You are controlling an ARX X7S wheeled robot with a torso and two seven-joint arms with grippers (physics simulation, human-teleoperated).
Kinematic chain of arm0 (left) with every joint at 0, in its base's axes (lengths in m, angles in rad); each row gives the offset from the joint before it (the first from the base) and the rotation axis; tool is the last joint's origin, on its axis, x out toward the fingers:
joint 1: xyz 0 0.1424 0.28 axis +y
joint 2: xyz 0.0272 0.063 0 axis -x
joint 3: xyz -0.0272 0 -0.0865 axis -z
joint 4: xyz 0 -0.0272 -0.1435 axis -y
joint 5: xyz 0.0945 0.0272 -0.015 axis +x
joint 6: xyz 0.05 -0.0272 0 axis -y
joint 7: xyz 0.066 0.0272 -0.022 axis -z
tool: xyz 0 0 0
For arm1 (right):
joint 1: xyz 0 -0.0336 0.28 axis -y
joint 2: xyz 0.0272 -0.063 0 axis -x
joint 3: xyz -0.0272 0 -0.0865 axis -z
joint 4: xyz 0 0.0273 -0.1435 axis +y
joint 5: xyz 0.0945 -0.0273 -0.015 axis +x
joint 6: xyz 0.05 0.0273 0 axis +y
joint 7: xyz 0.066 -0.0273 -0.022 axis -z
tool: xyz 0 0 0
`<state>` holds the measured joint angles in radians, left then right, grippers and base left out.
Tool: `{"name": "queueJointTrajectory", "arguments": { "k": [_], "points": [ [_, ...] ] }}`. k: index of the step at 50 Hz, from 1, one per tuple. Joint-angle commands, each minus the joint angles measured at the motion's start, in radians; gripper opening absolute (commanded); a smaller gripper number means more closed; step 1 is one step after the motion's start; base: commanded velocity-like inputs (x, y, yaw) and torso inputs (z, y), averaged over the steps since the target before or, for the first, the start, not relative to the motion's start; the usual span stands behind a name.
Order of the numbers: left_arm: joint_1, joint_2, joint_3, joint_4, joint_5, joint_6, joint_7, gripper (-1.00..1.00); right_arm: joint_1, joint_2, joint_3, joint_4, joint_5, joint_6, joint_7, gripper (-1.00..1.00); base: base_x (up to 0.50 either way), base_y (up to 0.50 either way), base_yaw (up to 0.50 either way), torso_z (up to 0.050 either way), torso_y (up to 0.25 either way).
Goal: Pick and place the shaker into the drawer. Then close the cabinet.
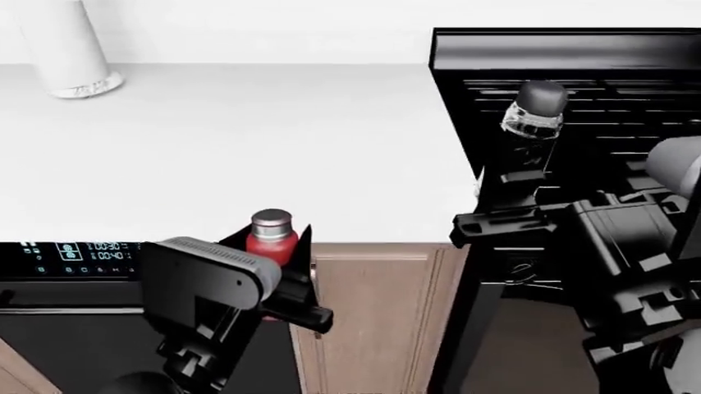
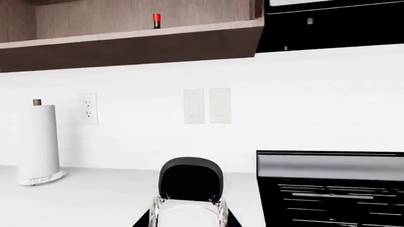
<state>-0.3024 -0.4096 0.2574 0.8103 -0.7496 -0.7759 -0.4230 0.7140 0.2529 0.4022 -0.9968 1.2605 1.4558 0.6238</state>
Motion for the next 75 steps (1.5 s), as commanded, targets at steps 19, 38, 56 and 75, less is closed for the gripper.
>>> {"name": "queueJointTrajectory", "arguments": {
  "k": [19,38,56,75],
  "points": [
    [0.018,-0.006,0.014,-0.007,-0.004,0.033,-0.002,-1.0,-0.035,0.035,-0.065,0.014,-0.004,-0.078,0.013,-1.0,-0.02,-0.5,0.0,0.0,0.0],
    [0.026,-0.01,0.023,-0.015,0.0,0.048,-0.002,-1.0,-0.071,0.053,-0.108,0.02,-0.04,-0.137,-0.003,-1.0,0.0,-0.5,0.0,0.001,0.0],
    [0.033,-0.015,0.03,-0.015,-0.001,0.059,-0.003,-1.0,-0.086,0.071,-0.134,0.024,-0.042,-0.172,0.007,-1.0,0.0,-0.5,0.0,0.0,0.0],
    [0.039,-0.019,0.044,-0.013,0.003,0.068,-0.007,-1.0,-0.108,0.091,-0.154,0.026,-0.044,-0.206,0.012,-1.0,0.0,-0.5,0.0,0.0,0.0]
  ]
}}
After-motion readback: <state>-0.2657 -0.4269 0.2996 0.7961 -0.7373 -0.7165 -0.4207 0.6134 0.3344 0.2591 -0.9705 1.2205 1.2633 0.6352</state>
